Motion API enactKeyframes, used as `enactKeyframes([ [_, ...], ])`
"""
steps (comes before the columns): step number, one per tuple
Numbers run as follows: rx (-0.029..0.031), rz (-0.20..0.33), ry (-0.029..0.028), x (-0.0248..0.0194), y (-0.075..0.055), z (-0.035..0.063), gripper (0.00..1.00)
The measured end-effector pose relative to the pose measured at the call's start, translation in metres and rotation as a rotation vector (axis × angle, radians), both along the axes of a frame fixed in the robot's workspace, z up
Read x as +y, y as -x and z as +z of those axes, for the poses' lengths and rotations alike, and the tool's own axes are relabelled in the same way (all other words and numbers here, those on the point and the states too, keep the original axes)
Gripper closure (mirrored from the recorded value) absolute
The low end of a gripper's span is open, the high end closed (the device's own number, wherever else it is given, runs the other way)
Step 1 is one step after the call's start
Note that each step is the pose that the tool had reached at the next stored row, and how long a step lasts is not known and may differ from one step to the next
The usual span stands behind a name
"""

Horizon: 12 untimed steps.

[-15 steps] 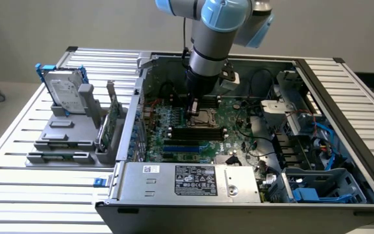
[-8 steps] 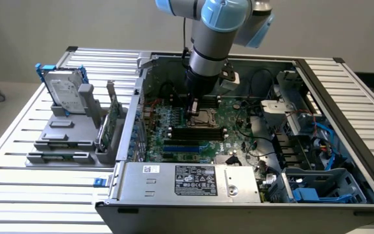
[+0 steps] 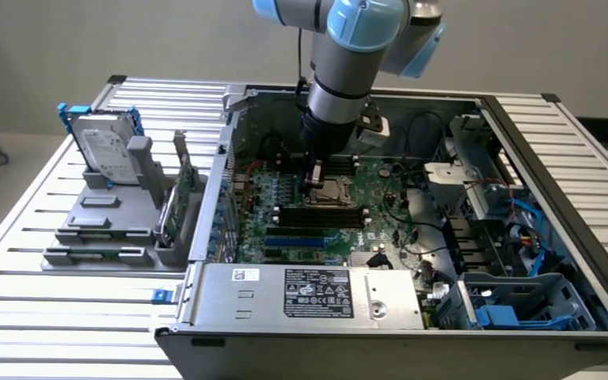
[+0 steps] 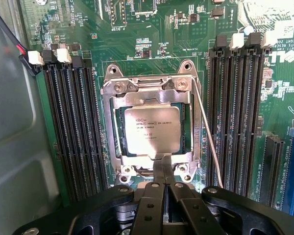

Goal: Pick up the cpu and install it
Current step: 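Install the first cpu locking lever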

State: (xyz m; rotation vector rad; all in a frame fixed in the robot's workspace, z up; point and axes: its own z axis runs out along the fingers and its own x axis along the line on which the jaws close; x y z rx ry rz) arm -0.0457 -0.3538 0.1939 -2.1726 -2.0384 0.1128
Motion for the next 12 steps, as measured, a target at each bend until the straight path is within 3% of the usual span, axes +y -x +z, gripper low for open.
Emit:
enactKeyframes([
  [12,-0.0001,0.000,0.0001,0.0000,0.0000,0.0000,0.89],
])
